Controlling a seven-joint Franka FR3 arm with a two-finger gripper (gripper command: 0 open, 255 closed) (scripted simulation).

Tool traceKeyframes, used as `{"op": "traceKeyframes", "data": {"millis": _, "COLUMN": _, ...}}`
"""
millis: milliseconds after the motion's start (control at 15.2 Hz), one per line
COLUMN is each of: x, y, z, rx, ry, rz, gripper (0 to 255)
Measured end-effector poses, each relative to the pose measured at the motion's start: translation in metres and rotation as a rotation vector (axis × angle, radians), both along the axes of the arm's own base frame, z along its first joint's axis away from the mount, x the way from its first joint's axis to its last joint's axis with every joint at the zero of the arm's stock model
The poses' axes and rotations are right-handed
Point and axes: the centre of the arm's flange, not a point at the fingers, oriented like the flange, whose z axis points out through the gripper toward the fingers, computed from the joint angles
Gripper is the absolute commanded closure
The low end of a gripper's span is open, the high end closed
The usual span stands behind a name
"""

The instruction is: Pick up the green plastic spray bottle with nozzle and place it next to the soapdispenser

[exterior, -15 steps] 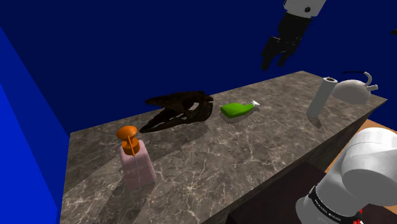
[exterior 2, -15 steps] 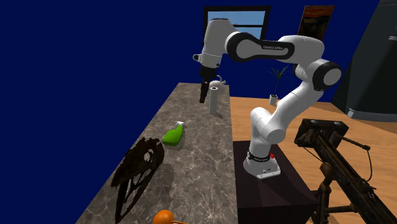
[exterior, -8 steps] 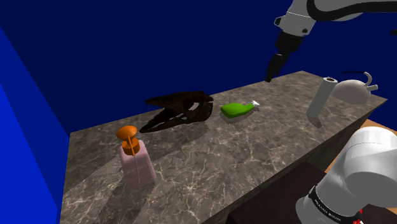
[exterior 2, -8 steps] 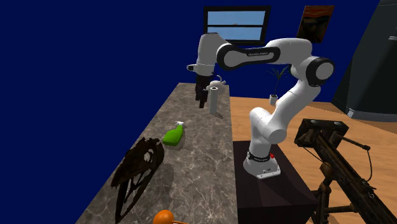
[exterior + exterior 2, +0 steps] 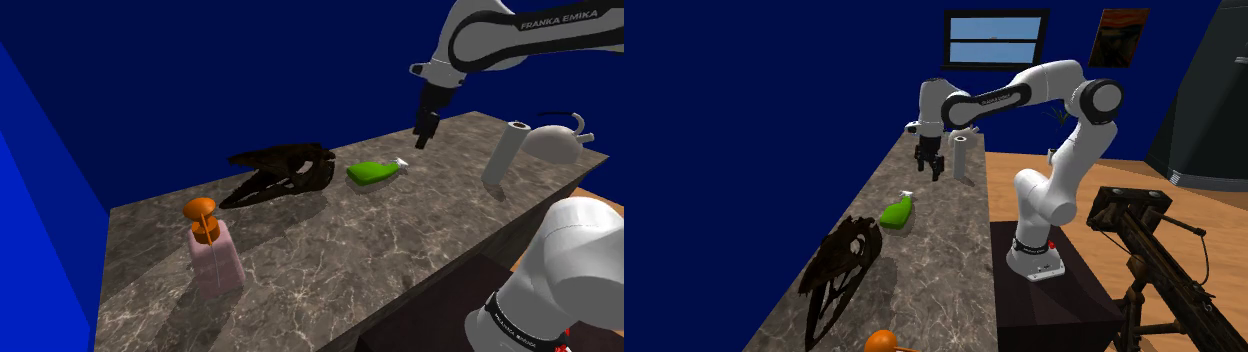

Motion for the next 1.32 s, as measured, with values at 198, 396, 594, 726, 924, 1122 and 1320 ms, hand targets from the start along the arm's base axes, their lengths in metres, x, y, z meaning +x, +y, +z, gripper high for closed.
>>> {"op": "traceKeyframes", "data": {"millis": 198, "x": 0.024, "y": -0.018, "z": -0.025, "rx": -0.008, "ry": 0.018, "rz": 0.157, "gripper": 0}}
{"op": "traceKeyframes", "data": {"millis": 396, "x": 0.052, "y": -0.036, "z": -0.057, "rx": -0.017, "ry": 0.035, "rz": 0.313, "gripper": 0}}
{"op": "traceKeyframes", "data": {"millis": 594, "x": 0.075, "y": -0.049, "z": -0.087, "rx": -0.025, "ry": 0.053, "rz": 0.47, "gripper": 0}}
{"op": "traceKeyframes", "data": {"millis": 726, "x": 0.094, "y": -0.057, "z": -0.106, "rx": -0.032, "ry": 0.065, "rz": 0.574, "gripper": 0}}
{"op": "traceKeyframes", "data": {"millis": 924, "x": 0.111, "y": -0.061, "z": -0.129, "rx": -0.04, "ry": 0.076, "rz": 0.678, "gripper": 0}}
{"op": "traceKeyframes", "data": {"millis": 1122, "x": 0.113, "y": -0.06, "z": -0.145, "rx": -0.04, "ry": 0.078, "rz": 0.693, "gripper": 0}}
{"op": "traceKeyframes", "data": {"millis": 1320, "x": 0.112, "y": -0.06, "z": -0.162, "rx": -0.04, "ry": 0.078, "rz": 0.696, "gripper": 0}}
